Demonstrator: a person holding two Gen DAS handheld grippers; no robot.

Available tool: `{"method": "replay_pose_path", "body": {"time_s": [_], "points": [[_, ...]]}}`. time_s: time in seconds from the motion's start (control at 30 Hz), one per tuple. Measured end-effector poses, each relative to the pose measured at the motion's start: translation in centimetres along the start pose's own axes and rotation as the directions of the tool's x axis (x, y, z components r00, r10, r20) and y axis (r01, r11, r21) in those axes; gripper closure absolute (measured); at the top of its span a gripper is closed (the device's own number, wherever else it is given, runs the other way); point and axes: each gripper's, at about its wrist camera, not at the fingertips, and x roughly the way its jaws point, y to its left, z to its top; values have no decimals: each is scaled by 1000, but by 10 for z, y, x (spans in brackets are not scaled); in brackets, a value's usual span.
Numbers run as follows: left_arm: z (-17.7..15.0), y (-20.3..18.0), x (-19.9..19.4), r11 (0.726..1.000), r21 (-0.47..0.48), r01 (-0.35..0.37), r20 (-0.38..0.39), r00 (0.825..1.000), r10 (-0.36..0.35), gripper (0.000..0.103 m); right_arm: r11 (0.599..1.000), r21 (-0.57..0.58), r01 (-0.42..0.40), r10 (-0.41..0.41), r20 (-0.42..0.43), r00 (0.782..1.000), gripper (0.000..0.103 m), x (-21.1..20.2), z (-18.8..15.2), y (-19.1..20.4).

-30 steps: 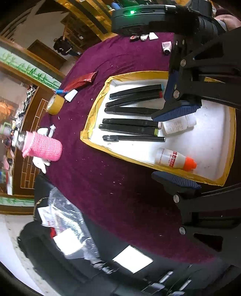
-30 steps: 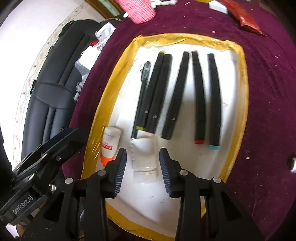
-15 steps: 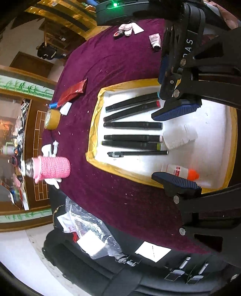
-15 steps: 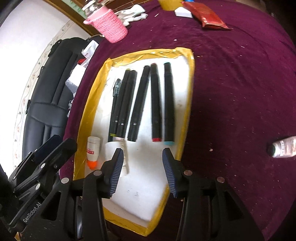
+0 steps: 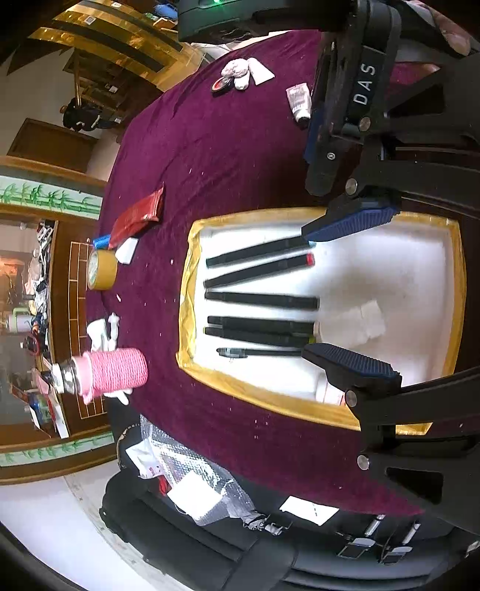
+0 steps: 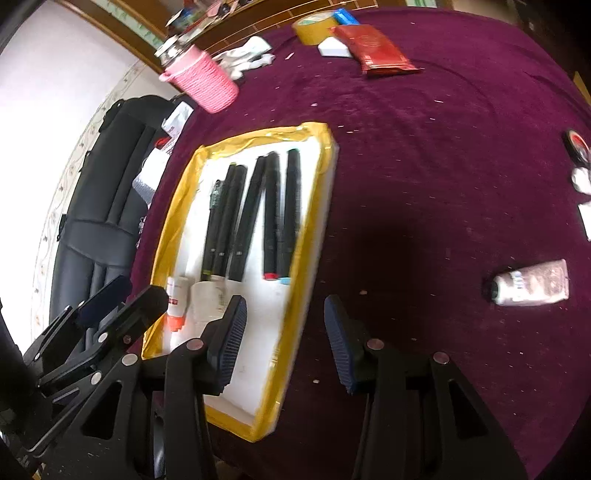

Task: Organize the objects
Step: 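Withdraw both tools from the tray toward the tape roll and plush charm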

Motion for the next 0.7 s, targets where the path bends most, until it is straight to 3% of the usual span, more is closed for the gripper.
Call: {"method": "replay_pose_path", "body": {"time_s": [0.33, 0.5, 0.7], "points": [[-3, -45, 7, 998, 13, 53, -46, 998, -53, 52, 984, 175, 16, -32, 90, 995, 61, -51, 4, -92], [-6, -74, 15, 995, 32, 93, -78, 993, -91, 52, 942, 332, 50, -103, 145, 984, 61, -88, -4, -169], [-3, -112, 23, 989, 85, 122, -100, 988, -114, 52, 899, 434, 58, -147, 175, 973, 61, -117, -11, -229]]}}
